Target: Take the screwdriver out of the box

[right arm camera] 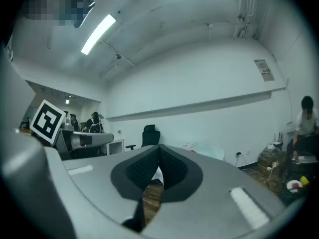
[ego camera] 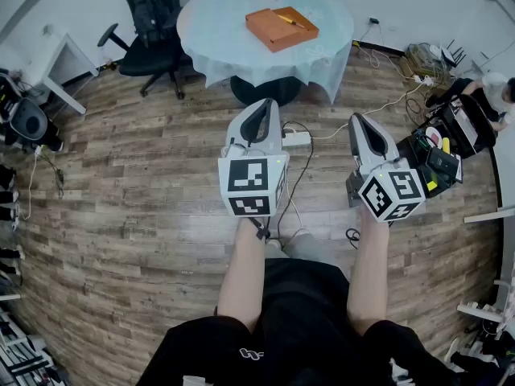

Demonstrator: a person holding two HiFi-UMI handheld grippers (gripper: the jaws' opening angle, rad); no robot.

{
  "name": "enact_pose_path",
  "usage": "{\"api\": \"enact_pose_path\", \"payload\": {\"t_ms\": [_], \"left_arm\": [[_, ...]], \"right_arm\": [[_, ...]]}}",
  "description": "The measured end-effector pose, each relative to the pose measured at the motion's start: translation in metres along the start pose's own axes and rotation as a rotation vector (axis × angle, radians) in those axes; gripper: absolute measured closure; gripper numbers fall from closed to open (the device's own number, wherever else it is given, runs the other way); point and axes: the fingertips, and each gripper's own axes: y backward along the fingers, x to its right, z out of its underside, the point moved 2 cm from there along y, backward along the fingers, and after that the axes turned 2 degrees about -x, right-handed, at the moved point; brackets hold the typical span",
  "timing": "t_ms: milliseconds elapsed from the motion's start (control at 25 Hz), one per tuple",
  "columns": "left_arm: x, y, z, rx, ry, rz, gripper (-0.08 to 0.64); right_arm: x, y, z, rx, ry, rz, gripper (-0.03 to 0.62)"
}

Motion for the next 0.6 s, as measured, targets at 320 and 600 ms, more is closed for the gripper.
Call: {"api": "enact_pose_path", "payload": {"t_ms": [320,600], "left_arm": [[-0.003,-0.003,-0.011,0.028,0.018,0.008,0.557],[-0.003,-0.021,-0.041,0.083,0.008,0.023,0.557]], "right_arm": [[-0.002,0.005,-0.013,0.038,0.015,-0.016,0.586],[0.04,0.016,-0.044,0.105,0.0,0.076,0.586]]}}
